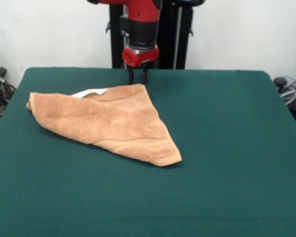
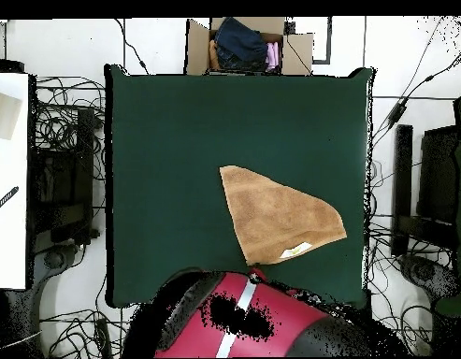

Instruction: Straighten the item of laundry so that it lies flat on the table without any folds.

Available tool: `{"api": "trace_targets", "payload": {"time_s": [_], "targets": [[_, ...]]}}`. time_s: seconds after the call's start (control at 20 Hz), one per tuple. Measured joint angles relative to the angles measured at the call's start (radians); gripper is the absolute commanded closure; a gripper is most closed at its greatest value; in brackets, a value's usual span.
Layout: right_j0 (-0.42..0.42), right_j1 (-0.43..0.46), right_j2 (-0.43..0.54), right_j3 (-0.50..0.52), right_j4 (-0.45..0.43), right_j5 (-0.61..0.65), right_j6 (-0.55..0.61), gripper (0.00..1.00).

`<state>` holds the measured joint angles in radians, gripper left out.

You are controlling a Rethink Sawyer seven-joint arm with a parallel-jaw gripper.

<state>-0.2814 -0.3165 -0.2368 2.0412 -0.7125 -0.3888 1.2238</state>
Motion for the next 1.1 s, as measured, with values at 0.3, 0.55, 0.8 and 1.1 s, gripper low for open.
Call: {"api": "trace_targets", "payload": {"time_s": [0.3,0.55,0.8,1.1], "targets": [[-0.025,-0.029,0.041,-0.001,0.001,0.086,0.0,0.0],[-0.036,-0.05,0.07,-0.005,0.016,0.167,0.0,0.0],[-0.035,-0.06,0.083,-0.009,0.028,0.212,0.0,0.0],[-0.035,-0.061,0.084,-0.01,0.029,0.217,0.0,0.0]]}}
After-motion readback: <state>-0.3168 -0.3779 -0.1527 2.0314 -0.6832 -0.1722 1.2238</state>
